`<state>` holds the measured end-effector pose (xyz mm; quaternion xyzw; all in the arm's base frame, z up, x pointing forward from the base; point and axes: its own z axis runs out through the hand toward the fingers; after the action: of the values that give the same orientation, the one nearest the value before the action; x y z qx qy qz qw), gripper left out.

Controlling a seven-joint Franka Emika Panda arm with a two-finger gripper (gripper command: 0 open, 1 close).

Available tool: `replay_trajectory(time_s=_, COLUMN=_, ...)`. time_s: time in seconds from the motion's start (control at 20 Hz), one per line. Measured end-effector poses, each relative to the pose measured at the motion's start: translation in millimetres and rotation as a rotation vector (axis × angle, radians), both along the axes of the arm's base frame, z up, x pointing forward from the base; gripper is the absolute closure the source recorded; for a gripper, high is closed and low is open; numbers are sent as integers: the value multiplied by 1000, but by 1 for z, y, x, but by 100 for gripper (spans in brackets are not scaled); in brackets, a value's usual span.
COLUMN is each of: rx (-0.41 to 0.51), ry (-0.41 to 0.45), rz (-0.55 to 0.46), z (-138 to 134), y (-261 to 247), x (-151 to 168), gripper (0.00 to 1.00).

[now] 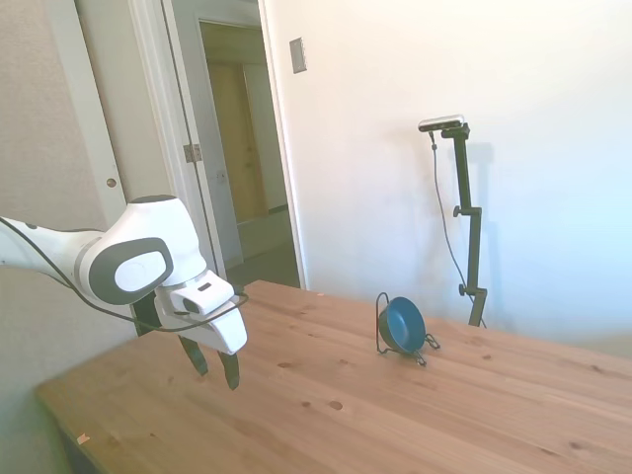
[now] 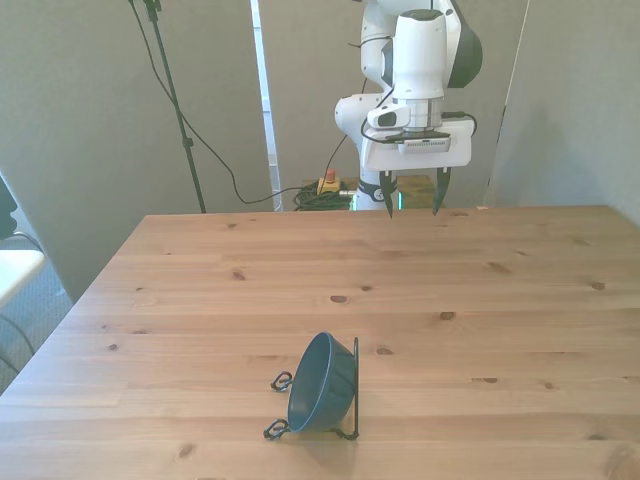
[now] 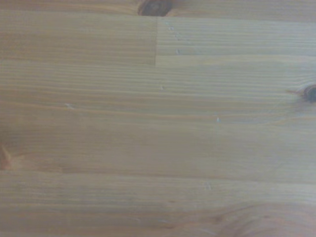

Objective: Unload the bowl

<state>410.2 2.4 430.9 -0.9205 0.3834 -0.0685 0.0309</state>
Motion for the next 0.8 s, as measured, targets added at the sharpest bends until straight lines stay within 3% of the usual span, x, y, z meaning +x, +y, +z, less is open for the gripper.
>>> replay_trajectory(time_s=0.15, rx=2, ry=13, rz=-10, z=-1, y=0, x=0, gripper=0)
replay_trajectory(time_s=0.35, rx=6, ry=-41, rz=-11, z=5, y=0, x=16, gripper=0)
replay_trajectory(time_s=0.8, rx=35, ry=-120, rz=-72, z=24, y=-24, x=101, gripper=0)
